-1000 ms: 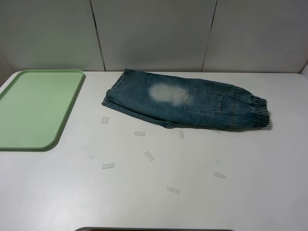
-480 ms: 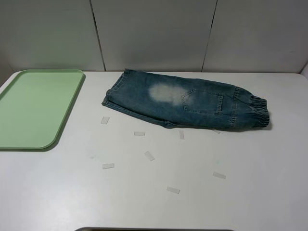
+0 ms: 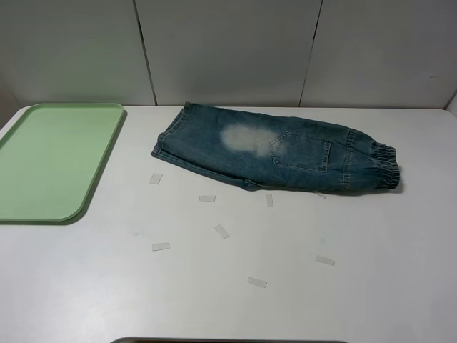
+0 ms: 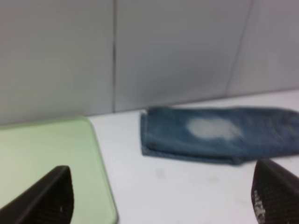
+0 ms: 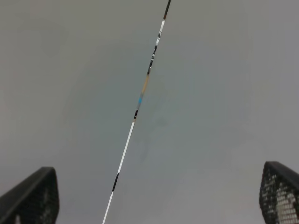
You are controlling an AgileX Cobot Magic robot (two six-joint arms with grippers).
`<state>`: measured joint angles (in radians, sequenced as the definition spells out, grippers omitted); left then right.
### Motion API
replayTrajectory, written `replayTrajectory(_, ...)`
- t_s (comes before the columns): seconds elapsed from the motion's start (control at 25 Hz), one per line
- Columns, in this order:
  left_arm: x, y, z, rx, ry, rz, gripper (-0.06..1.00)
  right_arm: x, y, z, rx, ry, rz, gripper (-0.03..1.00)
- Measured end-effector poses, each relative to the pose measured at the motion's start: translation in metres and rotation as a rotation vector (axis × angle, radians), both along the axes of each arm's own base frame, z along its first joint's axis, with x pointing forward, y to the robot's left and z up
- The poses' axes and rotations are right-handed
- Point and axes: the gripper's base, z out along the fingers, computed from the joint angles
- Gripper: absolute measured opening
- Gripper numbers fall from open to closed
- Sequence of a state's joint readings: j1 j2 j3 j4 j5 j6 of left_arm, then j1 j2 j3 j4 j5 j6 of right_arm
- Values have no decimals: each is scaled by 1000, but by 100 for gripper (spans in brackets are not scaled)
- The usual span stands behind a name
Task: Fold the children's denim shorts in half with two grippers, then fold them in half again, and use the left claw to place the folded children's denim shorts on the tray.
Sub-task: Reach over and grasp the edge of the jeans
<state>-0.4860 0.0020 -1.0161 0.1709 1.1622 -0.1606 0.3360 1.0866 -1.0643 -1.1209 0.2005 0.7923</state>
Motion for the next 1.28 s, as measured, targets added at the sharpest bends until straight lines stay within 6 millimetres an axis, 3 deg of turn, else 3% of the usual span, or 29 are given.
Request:
replayTrajectory(0.2, 36, -28, -47, 51, 214, -84, 76, 1, -2, -2, 13, 21, -26, 65)
replayTrajectory(0.24, 43, -34, -60, 68, 265, -95, 76, 1, -3, -2, 14, 26, -35, 65)
replayTrajectory(0.28, 57, -43, -85, 100, 361, -117, 76, 1, -4, -3, 12, 35, -52, 65)
replayTrajectory(0.44, 74, -54, -118, 143, 440, -129, 76, 1, -11, -6, 8, 69, -119, 65)
replayTrajectory(0.64, 78, -56, -119, 142, 413, -129, 76, 1, -17, -10, -6, 103, -187, 65)
replayTrajectory(1.04, 78, -56, -119, 143, 413, -127, 76, 1, -13, -12, 41, 128, -151, 65)
replayTrajectory(1.28, 77, -56, -119, 113, 421, 16, 76, 0, -9, -12, 126, 147, -113, 65)
